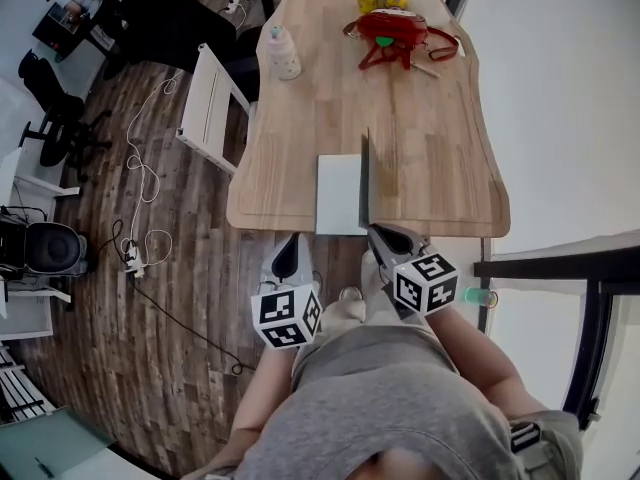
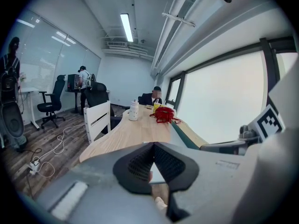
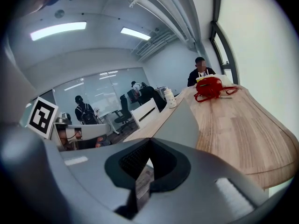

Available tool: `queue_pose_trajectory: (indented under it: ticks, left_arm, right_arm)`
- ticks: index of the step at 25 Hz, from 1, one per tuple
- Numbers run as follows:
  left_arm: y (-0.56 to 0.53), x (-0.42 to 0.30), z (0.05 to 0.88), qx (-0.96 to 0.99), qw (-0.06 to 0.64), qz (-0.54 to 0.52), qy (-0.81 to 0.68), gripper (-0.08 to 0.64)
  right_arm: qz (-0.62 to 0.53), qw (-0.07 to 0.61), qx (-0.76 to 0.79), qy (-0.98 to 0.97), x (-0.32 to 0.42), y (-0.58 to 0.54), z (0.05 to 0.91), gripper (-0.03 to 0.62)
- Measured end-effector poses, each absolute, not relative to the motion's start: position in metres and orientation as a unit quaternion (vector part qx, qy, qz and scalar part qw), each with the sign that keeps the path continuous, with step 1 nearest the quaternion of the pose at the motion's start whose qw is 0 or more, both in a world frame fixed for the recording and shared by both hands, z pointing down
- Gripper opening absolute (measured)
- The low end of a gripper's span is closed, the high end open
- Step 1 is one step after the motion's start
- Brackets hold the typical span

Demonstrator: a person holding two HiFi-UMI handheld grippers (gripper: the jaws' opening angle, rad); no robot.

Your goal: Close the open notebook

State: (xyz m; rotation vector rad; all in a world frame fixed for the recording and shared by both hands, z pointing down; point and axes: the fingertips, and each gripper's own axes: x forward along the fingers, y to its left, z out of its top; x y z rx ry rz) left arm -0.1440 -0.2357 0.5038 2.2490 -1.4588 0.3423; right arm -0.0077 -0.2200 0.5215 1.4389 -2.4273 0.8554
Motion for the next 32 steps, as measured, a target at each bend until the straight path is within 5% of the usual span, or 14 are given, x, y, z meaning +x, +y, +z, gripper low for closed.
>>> queue_pose_trajectory:
  ticks: [32]
  left_arm:
    - [-0.230,-0.183,0.528,0.756,0.249,0.129,-0.591,0.005]
  right_arm:
    - [0.268,0.226,0.361,-0.864,-0.111,-0.247,0.602,0.004]
